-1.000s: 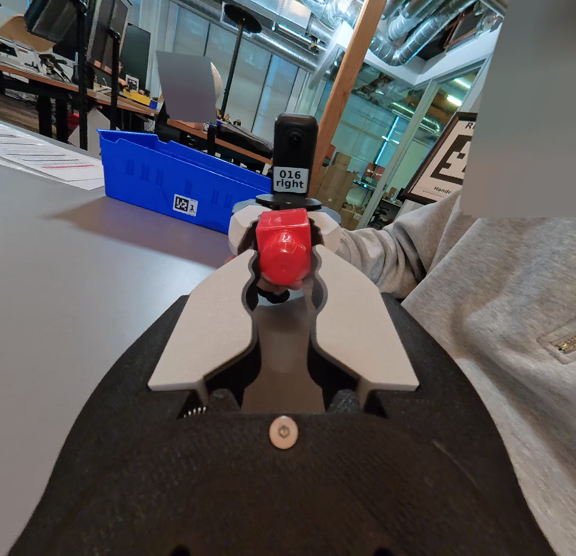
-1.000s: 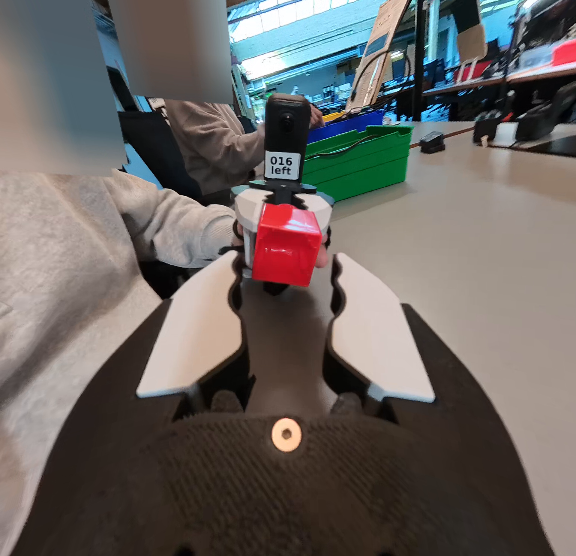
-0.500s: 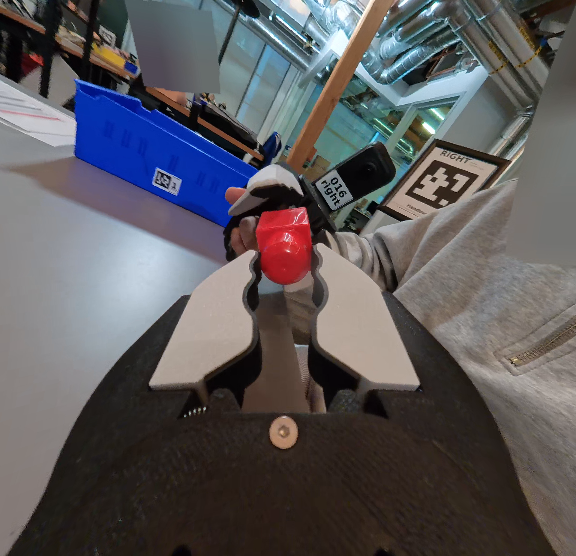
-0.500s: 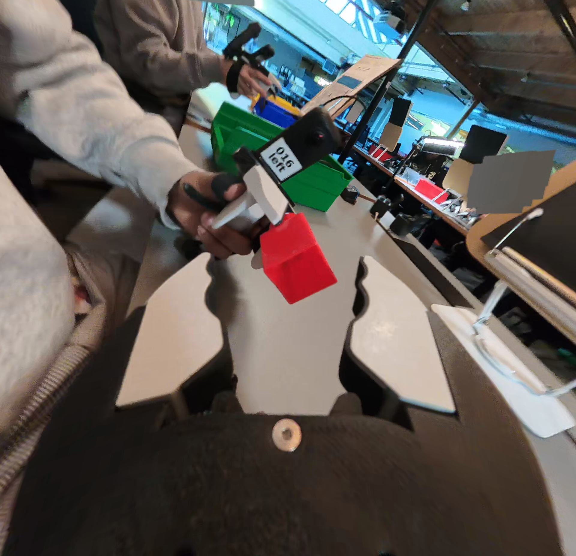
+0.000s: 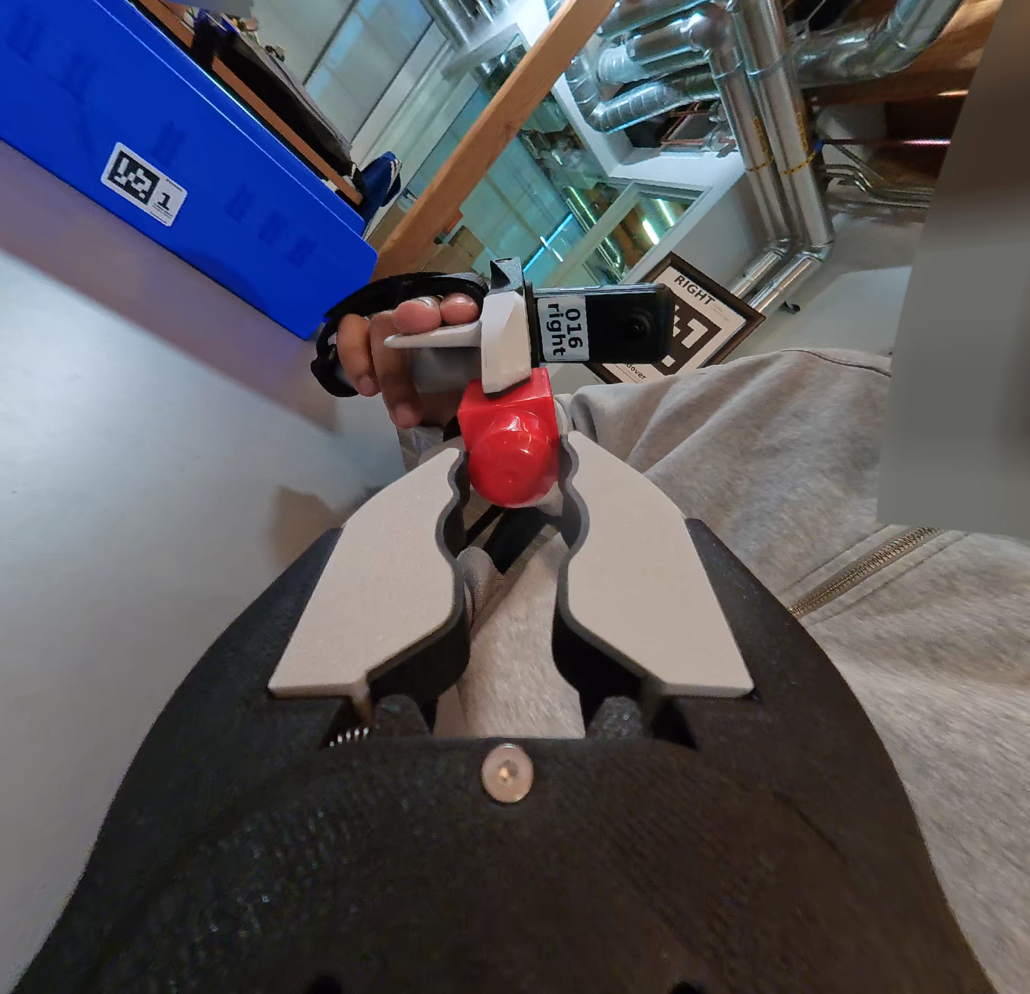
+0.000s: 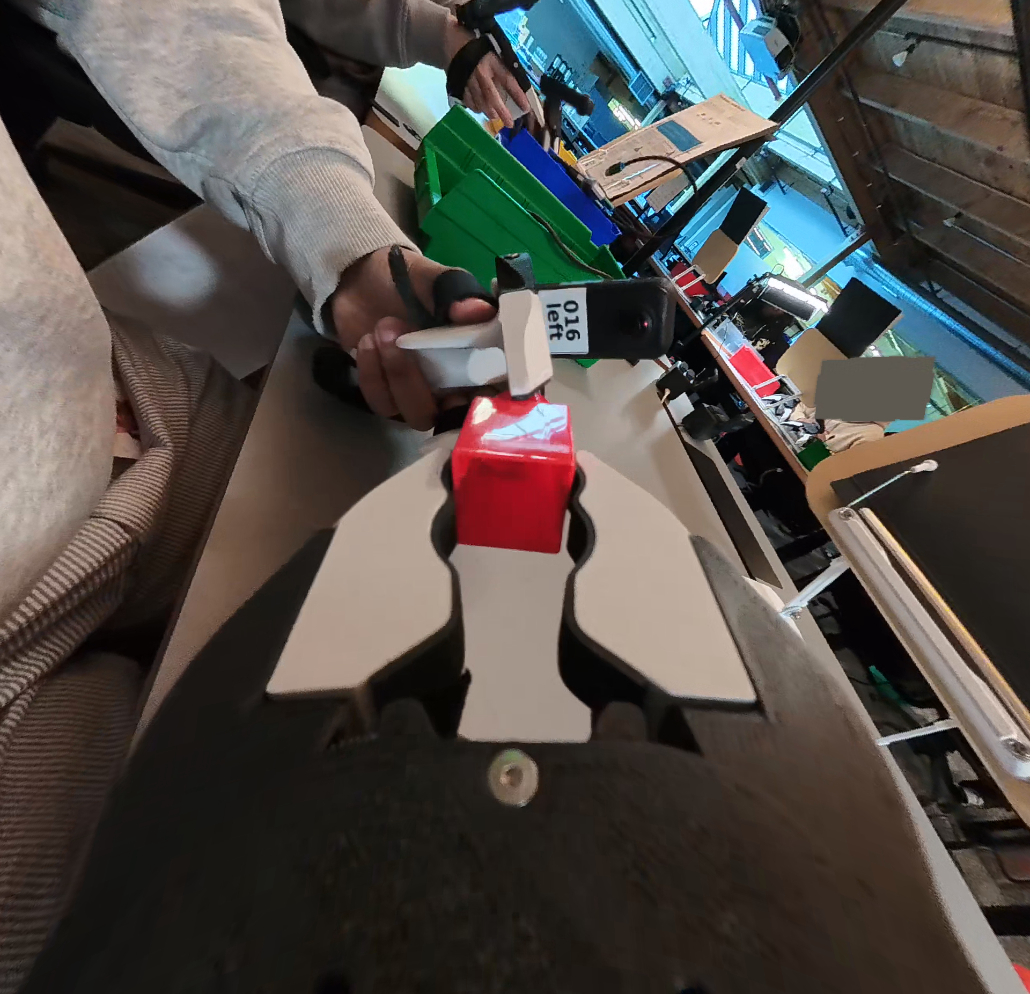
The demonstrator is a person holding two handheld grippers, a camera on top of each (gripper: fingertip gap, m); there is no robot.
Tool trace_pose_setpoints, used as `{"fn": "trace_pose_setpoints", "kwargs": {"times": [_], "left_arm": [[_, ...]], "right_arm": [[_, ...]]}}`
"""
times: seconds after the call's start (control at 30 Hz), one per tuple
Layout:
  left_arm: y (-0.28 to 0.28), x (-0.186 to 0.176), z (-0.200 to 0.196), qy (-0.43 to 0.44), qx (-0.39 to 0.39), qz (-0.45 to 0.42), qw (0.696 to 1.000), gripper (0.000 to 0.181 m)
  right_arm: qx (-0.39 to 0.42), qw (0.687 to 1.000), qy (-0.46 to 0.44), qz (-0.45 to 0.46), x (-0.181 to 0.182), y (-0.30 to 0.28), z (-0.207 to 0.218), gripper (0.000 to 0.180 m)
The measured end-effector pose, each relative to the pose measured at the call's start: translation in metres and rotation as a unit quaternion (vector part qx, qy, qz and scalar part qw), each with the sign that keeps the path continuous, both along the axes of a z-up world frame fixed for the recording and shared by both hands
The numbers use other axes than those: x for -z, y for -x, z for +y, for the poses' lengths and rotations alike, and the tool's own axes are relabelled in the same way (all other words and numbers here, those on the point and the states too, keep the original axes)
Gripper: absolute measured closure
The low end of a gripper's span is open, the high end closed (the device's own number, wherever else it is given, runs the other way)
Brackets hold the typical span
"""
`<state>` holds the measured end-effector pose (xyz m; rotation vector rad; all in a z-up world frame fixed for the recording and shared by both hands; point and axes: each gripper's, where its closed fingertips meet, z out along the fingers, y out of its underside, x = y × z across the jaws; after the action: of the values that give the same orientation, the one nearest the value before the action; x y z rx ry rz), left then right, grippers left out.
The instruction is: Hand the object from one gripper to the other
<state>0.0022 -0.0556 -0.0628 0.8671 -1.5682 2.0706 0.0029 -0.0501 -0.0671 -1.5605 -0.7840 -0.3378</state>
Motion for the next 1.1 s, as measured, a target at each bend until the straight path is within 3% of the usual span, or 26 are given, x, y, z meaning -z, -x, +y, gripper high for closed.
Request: {"fn": "trace_pose_setpoints", "kwargs": {"times": [0.03,0.2,0.3,0.53,0.7,0.87,0.97,1.1], "left_arm": [[0.000,0.000,0.000,0.001,-0.001,0.001,1.000,0.148],[-0.003,0.000,0.002,0.010,-0.010,0.000,1.000,0.147],[-0.009,0.001,0.004,0.002,-0.040,-0.006,0.999,0.127],[-0.020,0.000,0.011,-0.065,-0.131,-0.087,0.985,0.109],[-0.015,-0.001,0.005,-0.141,-0.154,-0.181,0.961,0.109],[-0.012,0.003,-0.002,-0.181,-0.157,-0.220,0.946,0.116],[-0.012,0.000,0.001,-0.173,-0.163,-0.219,0.947,0.121],[-0.015,-0.005,0.007,-0.145,-0.170,-0.202,0.954,0.126]], "right_arm": [[0.000,1.000,-0.001,0.002,0.000,0.000,0.000,0.143],[0.007,1.000,0.000,0.009,0.000,-0.001,0.002,0.143],[0.017,1.000,0.000,0.026,-0.003,-0.004,0.003,0.143],[0.015,0.988,0.028,0.149,-0.003,-0.007,0.003,0.143],[-0.005,0.952,0.068,0.298,-0.006,-0.009,0.004,0.143],[-0.046,0.880,0.086,0.464,-0.016,-0.015,0.002,0.143],[-0.056,0.859,0.091,0.501,-0.016,-0.018,0.002,0.143],[-0.063,0.859,0.105,0.496,-0.012,-0.013,0.002,0.143]]}}
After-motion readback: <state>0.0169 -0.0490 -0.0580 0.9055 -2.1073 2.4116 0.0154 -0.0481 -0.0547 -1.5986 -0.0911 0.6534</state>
